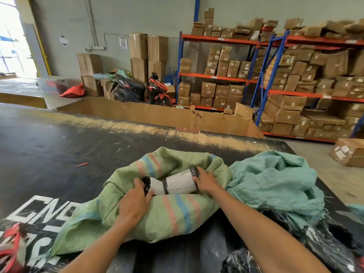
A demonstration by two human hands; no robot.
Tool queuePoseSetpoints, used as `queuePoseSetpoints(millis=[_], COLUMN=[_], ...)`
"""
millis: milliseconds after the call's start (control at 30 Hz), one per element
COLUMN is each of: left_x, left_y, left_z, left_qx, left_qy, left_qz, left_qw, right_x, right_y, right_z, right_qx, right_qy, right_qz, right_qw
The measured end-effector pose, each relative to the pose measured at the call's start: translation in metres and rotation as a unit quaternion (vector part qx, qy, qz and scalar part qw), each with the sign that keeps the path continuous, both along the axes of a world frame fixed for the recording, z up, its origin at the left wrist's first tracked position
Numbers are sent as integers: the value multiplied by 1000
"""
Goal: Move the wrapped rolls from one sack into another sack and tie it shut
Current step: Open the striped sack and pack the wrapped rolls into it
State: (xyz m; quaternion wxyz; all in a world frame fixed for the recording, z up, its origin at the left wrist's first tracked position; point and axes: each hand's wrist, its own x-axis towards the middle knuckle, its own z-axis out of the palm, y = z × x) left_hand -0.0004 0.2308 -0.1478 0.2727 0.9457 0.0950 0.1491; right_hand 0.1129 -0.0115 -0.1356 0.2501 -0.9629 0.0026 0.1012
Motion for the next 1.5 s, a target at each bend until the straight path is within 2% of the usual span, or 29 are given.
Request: queuePoseSetpoints(millis=[100, 200, 333, 433, 533, 600, 667, 733, 767, 833, 933, 1067, 1267, 1500], left_x=[-9, -8, -5, -7, -13, -21, -31, -45, -52, -61, -69, -70, -76, -72], left_y=[-8, -13, -13, -19, -42, -70, -101, -132, -145, -165, -180, -179, -168, -152], left_z=[7, 10, 13, 15, 27, 43, 57, 66, 66, 59, 46, 42, 37, 30], left_qx=[61, 52, 83, 91, 97, 35, -32, -43, -36, -14, 11, -42, -180, -358], left_qy=[-74, -97, 13, 30, -79, -116, -28, 130, 196, 274, 296, 311, 345, 369], left_qz=[-119, -190, -194, -193, -218, -285, -384, -467, -491, -505, -500, -492, -463, -434], left_qw=[988, 976, 977, 976, 968, 951, 922, 873, 848, 818, 813, 812, 796, 740], right_x=[0, -4, -15, -32, -54, -72, -92, -111, -120, -136, -157, -172, -175, -173], right_y=[-5, -10, -29, -46, -66, -84, -108, -131, -142, -157, -165, -159, -151, -150], right_z=[6, 19, 31, 42, 64, 84, 104, 113, 112, 104, 87, 64, 55, 72], right_qx=[-74, -164, -201, -126, -1, 36, 12, -82, -129, -204, -229, -296, -297, -317], right_qy=[13, -28, 3, -11, -95, -105, -23, 80, 96, 66, 46, -3, -60, -153], right_qz=[47, 81, 102, 143, 164, 151, 152, 159, 156, 153, 135, 73, 32, 73], right_qw=[996, 983, 974, 982, 982, 982, 988, 981, 975, 965, 963, 952, 953, 933])
